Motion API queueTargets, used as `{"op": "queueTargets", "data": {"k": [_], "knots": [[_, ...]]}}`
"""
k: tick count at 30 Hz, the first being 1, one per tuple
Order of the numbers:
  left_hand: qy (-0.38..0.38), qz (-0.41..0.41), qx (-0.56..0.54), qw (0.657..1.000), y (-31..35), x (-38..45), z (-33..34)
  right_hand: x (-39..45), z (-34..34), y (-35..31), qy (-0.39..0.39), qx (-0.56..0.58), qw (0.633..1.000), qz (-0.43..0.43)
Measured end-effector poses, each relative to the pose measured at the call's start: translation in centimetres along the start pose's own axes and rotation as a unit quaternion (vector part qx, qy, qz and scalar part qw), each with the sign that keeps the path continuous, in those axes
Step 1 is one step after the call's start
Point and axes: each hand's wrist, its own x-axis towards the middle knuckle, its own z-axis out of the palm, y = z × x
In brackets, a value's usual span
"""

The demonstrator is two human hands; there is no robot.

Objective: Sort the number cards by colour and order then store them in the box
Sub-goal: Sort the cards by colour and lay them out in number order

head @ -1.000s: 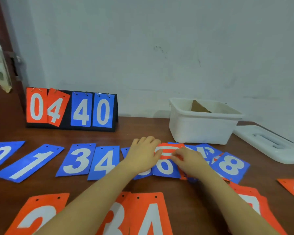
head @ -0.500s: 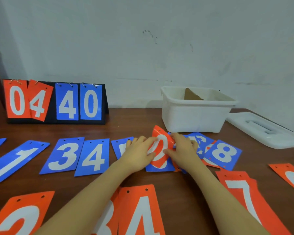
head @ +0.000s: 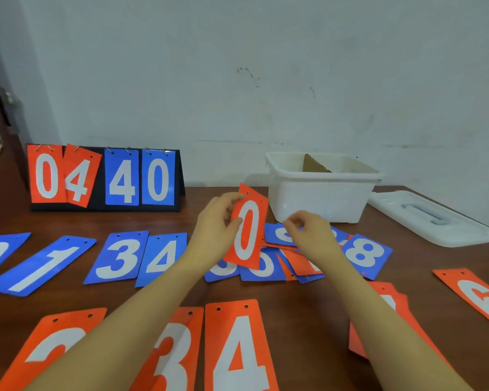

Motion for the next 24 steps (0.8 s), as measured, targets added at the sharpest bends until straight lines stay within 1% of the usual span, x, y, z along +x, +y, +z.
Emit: {"op": "queueTargets", "data": {"k": [1,2,3,5,6,7,10,11,13,15,16,18,21,22,24], "knots": [[0.002,-0.013,0.007,1.0,0.1,-0.1,0.0,-0.2,-0.2,0.6,-0.04,-0.115,0.992,0.018],[0.0,-0.024,0.018,1.0,0.1,-0.2,0.0,-0.7,-0.3,1.2,-0.084,-0.205,0.975,0.027],[-0.004,-0.033,0.029,0.999,0.2,-0.3,0.1,-1.2,-0.3,1.7,-0.121,-0.273,0.954,0.024],[-0.023,-0.039,0.056,0.997,0.4,-0.7,0.3,-2.4,-0.2,2.3,-0.159,-0.34,0.927,-0.022],[-0.035,-0.035,0.076,0.996,0.5,-0.9,0.3,-3.0,-0.2,2.5,-0.168,-0.337,0.925,-0.041],[-0.046,-0.031,0.092,0.994,0.6,-1.1,0.3,-3.6,-0.3,2.4,-0.175,-0.314,0.932,-0.048],[-0.07,-0.038,0.105,0.991,1.0,-2.2,-0.1,-5.0,-0.9,2.5,-0.177,-0.246,0.952,-0.046],[-0.073,-0.044,0.102,0.991,1.1,-2.7,-0.3,-5.4,-1.0,2.6,-0.16,-0.237,0.957,-0.047],[-0.073,-0.053,0.094,0.992,1.3,-3.6,-0.7,-6.3,-0.7,2.9,-0.092,-0.229,0.969,-0.034],[-0.069,-0.069,0.075,0.992,1.6,-4.6,-0.9,-7.1,-0.3,2.7,-0.014,-0.265,0.964,0.019],[-0.072,-0.075,0.066,0.992,1.7,-5.0,-0.9,-7.4,0.0,2.6,0.005,-0.286,0.957,0.05],[-0.114,-0.073,0.075,0.988,1.7,-6.0,-0.4,-7.9,0.7,2.5,0.004,-0.317,0.945,0.086],[-0.224,-0.074,0.159,0.959,1.4,-6.6,0.7,-7.2,1.2,3.1,-0.022,-0.351,0.933,0.083],[-0.244,-0.08,0.184,0.949,1.2,-6.4,1.0,-6.7,1.2,3.3,-0.033,-0.352,0.932,0.085],[-0.252,-0.091,0.202,0.942,0.9,-5.6,1.3,-5.5,1.3,3.6,-0.043,-0.346,0.933,0.094]]}}
